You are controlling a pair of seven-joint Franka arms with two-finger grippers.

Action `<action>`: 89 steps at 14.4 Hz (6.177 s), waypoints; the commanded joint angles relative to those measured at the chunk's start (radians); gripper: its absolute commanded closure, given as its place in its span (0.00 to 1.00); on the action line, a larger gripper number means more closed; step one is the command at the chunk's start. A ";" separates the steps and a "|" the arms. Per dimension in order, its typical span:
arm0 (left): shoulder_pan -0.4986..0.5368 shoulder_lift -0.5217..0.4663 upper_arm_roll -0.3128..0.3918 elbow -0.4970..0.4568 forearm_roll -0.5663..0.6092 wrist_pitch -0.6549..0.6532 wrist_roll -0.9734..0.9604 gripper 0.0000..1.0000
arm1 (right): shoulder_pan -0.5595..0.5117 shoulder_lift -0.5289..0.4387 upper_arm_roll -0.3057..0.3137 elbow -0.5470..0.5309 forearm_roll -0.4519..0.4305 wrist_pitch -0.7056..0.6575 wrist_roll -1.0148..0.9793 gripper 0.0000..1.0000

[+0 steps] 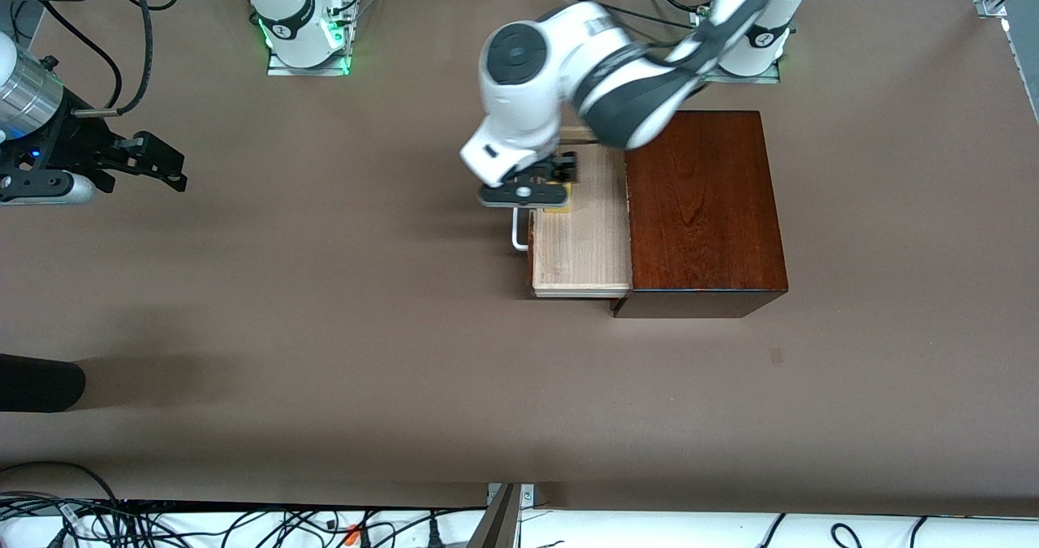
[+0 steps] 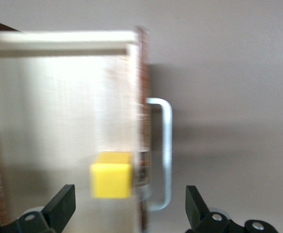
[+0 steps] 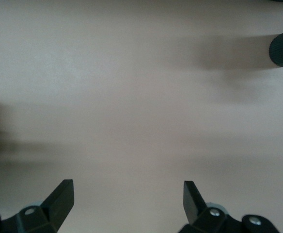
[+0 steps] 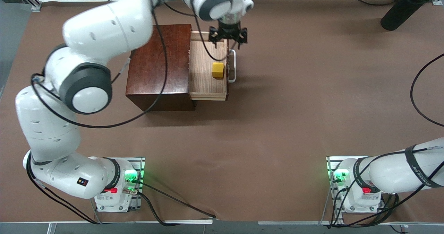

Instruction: Open drawer, take yellow block, close drawer

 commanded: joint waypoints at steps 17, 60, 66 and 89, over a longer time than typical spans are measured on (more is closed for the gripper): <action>0.333 -0.518 0.431 -0.238 -0.319 -0.250 0.817 0.00 | 0.107 0.039 0.217 0.024 0.022 -0.065 0.002 0.00; 0.285 -0.521 0.518 -0.252 -0.233 -0.211 0.955 0.00 | 0.587 0.624 0.292 0.202 -0.159 0.455 -0.671 0.00; 0.285 -0.516 0.520 -0.247 -0.233 -0.211 0.955 0.00 | 0.587 0.639 0.292 0.202 -0.159 0.470 -0.668 0.06; 0.278 -0.507 0.518 -0.231 -0.239 -0.204 0.966 0.00 | 0.393 0.449 0.277 0.416 -0.068 0.090 -0.499 1.00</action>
